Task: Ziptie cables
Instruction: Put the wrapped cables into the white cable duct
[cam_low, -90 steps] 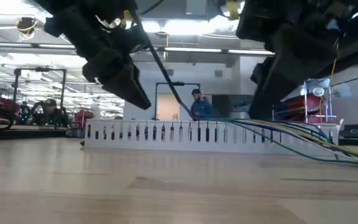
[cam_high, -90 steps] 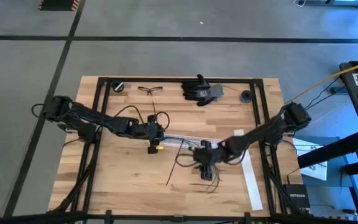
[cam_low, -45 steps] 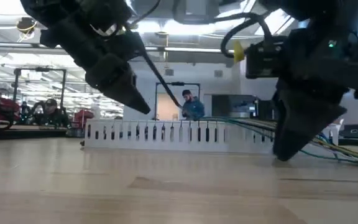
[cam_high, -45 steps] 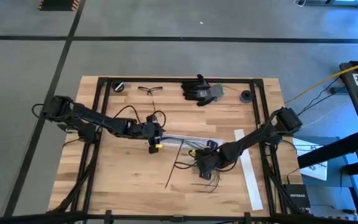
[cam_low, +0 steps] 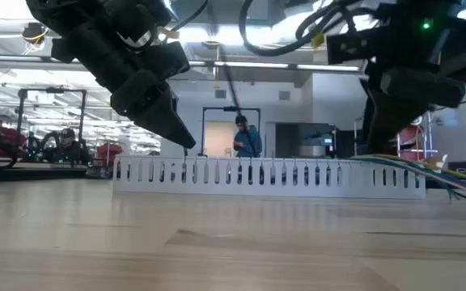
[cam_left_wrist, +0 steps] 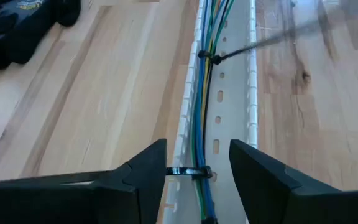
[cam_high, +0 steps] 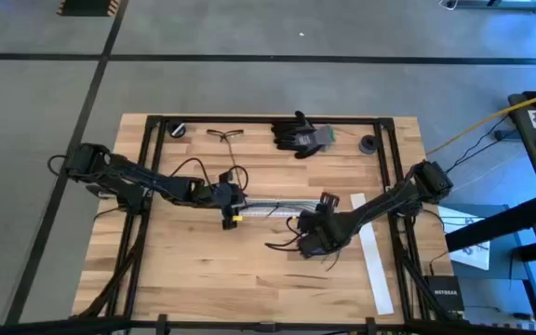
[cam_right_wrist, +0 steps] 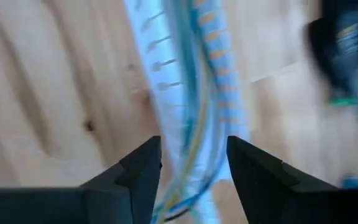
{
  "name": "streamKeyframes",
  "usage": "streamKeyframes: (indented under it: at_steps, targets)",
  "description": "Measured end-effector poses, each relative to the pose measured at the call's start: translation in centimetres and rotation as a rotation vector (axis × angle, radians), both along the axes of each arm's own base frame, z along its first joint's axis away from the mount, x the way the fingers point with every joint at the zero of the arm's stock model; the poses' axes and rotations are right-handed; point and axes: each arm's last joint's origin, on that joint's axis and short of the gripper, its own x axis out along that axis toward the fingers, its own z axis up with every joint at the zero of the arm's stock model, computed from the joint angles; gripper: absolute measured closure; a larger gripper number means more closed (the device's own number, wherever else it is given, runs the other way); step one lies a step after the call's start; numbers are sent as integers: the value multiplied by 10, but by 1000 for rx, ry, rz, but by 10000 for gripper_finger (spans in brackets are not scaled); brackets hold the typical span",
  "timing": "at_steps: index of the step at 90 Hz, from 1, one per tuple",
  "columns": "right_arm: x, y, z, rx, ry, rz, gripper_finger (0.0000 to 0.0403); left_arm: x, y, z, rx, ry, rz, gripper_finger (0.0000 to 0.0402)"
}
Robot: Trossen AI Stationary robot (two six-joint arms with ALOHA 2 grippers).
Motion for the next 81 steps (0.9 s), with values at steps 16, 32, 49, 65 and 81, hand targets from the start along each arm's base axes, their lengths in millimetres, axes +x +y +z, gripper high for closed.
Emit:
streamKeyframes:
  at_steps: [16, 32, 49, 65, 81]
  targets:
    - [-7, -7, 0, -85, 53, -9, 233, 0, 0, 0, -1, 0, 1, 242]
    - [-8, 15, -1, 115, 4, -16, 233, 0, 0, 0, -2, 0, 2, 242]
    - [-4, 50, -19, 306, -210, 34, 233, 0, 0, 0, -3, -2, 2, 242]
    - [-26, 40, -57, 253, -177, -159, 233, 0, 0, 0, -3, 0, 2, 242]
    - [-49, 29, -55, 107, -21, -196, 233, 0, -1, 1, -5, -2, 1, 242]
